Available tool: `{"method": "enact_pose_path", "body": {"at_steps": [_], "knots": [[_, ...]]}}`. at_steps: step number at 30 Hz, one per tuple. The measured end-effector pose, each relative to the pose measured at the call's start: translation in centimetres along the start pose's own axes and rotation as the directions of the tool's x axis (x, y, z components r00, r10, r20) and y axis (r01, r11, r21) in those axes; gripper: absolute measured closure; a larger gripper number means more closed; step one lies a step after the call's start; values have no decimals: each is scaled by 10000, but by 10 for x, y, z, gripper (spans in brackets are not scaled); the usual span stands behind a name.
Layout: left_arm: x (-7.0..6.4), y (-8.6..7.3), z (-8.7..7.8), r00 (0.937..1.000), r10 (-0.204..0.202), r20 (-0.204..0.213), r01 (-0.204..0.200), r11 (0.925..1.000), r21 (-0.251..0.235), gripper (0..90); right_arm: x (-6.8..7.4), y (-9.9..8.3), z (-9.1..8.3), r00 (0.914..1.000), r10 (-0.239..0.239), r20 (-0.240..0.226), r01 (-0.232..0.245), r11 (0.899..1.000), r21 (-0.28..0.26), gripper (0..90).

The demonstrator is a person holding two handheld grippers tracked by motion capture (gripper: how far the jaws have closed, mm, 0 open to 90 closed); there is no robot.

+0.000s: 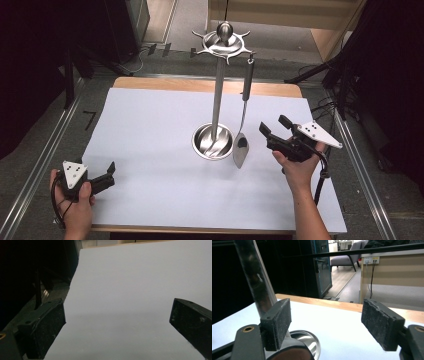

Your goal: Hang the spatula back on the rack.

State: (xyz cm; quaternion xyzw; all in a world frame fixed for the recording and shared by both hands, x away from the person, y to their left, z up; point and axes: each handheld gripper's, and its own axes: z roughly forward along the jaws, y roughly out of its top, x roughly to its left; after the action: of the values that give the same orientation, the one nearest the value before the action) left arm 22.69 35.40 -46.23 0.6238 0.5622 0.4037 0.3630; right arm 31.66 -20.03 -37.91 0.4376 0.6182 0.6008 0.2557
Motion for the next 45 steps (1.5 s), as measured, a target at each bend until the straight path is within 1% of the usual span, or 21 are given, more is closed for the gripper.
{"method": "enact_pose_path", "body": {"at_steps": [3, 4, 6, 7, 8, 10, 11, 14, 15, 16, 17, 18, 23, 25, 28, 34, 38, 39, 42, 43, 45], "knots": [[0, 0, 0, 10000, -6, -6, 6, 10000, 1, 10, -6, -4, -1, 9996, -17, 294, 14, 9999, 112, 260], [0, 0, 0, 10000, 3, -14, -3, 10000, -6, 10, -10, -8, -2, 9980, -6, 630, -7, 9998, 197, 266], [0, 0, 0, 10000, -1, -14, 1, 10000, -8, 9, -13, -10, -2, 9977, 31, 674, -45, 9998, 202, 266], [0, 0, 0, 10000, 7, -22, -7, 10000, -2, 10, -17, -14, -3, 9964, 96, 844, -123, 9994, 319, 265], [0, 0, 0, 10000, 3, -32, -3, 10000, -9, 10, -17, -14, -3, 9964, 96, 844, -123, 9994, 319, 265], [0, 0, 0, 10000, 16, -30, -16, 10000, -12, 9, -22, -17, -3, 9940, -17, 1094, -37, 9988, 488, 268], [0, 0, 0, 10000, 25, -35, -25, 10000, 6, 10, -23, -20, -3, 9924, 10, 1232, -68, 9989, 464, 274], [0, 0, 0, 10000, 23, -34, -23, 10000, -1, 9, -30, -26, -2, 9898, 77, 1421, -168, 9979, 633, 273], [0, 0, 0, 10000, 23, -34, -23, 10000, 7, 10, -34, -30, -2, 9879, 137, 1547, -261, 9966, 782, 272], [0, 0, 0, 10000, 20, -34, -20, 10000, 3, 10, -34, -30, -2, 9879, 137, 1547, -261, 9966, 782, 272], [0, 0, 0, 10000, 22, -38, -22, 10000, -1, 10, -36, -32, -1, 9858, 109, 1675, -262, 9956, 896, 273], [0, 0, 0, 10000, 22, -37, -22, 10000, 6, 10, -39, -36, 0, 9814, 86, 1919, -277, 9949, 969, 278], [0, 0, 0, 10000, 23, -28, -23, 10000, 6, 9, -47, -43, 1, 9768, 120, 2140, -381, 9922, 1183, 278], [0, 0, 0, 10000, 23, -33, -22, 10000, 6, 10, -50, -47, 2, 9731, 155, 2300, -478, 9896, 1353, 282], [0, 0, 0, 10000, 25, -32, -25, 10000, 7, 10, -54, -52, 5, 9647, -28, 2634, -432, 9847, 1688, 284], [0, 0, 0, 10000, 21, -28, -21, 10000, 2, 10, -57, -58, 6, 9605, -134, 2780, -388, 9826, 1815, 300], [0, 0, 0, 10000, 20, -24, -20, 10000, -11, 10, -61, -64, 7, 9563, -215, 2917, -405, 9780, 2045, 304], [0, 0, 0, 10000, 19, -25, -19, 10000, 0, 9, -62, -65, 7, 9541, -153, 2990, -494, 9770, 2076, 305], [0, 0, 0, 10000, 15, -10, -15, 10000, 8, 9, -65, -68, 7, 9510, -173, 3088, -532, 9744, 2186, 305], [0, 0, 0, 10000, 14, -19, -14, 10000, 4, 10, -67, -69, 7, 9502, -241, 3108, -487, 9732, 2246, 305], [0, 0, 0, 10000, 15, -6, -15, 10000, 4, 9, -69, -72, 8, 9483, -221, 3167, -573, 9693, 2391, 304]]}}
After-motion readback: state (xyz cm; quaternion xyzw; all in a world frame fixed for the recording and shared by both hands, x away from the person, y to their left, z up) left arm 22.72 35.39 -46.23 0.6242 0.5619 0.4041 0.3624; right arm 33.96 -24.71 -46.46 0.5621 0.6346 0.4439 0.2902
